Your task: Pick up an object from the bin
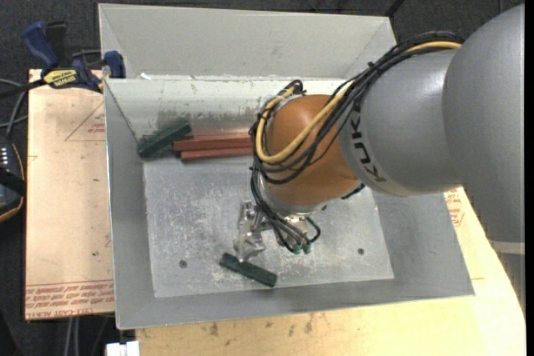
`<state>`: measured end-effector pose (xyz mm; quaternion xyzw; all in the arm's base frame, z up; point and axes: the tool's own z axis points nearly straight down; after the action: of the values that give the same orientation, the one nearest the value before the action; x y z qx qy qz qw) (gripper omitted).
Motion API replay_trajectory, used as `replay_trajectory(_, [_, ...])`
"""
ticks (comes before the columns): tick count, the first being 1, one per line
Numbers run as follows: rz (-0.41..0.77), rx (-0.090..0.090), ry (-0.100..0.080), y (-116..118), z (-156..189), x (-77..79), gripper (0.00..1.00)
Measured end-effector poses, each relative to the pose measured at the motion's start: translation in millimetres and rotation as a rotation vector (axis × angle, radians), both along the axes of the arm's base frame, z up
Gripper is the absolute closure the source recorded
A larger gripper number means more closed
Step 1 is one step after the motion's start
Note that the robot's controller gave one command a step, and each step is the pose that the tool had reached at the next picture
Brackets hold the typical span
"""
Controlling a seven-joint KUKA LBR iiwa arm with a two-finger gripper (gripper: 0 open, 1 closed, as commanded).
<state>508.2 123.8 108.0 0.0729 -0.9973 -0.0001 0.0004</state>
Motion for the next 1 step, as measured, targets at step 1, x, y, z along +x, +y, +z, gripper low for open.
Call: replay_trajectory(1, [0.001, 0.001, 0.000, 0.5, -0.1, -0.2, 0.00])
